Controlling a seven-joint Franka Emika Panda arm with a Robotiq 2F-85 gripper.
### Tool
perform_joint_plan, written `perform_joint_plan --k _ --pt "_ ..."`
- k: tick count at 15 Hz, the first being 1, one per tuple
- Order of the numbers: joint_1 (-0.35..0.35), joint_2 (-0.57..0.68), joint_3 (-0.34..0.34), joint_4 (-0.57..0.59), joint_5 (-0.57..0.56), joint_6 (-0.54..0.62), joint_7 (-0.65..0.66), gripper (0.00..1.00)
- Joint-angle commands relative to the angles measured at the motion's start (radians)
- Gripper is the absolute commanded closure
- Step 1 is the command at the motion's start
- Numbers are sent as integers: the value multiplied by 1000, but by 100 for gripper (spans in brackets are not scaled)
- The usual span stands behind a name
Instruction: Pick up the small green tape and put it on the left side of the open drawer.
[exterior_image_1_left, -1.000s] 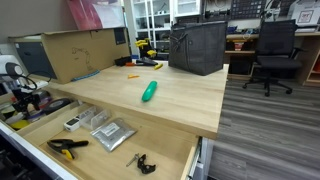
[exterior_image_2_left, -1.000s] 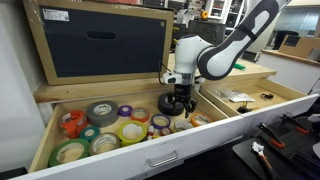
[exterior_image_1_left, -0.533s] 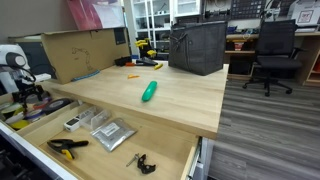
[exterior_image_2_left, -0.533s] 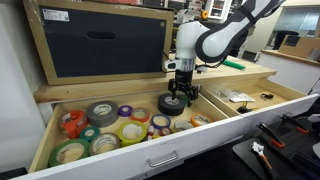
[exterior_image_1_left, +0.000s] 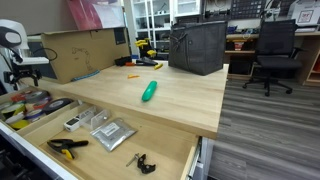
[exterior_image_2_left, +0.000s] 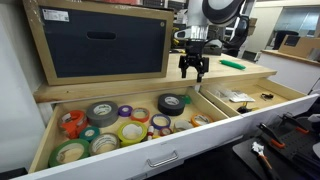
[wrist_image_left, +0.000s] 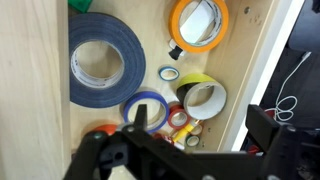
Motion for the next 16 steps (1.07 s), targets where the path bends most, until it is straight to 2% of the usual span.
perform_joint_plan --k 1,9,13,16 --pt "30 -122 -52 -33 43 -42 147 0" --pt "74 -218 -123 -78 -58 -72 582 0" --pt "66 -231 -147 -111 -88 -58 787 0" --pt "38 -229 -198 -128 -106 -28 886 0"
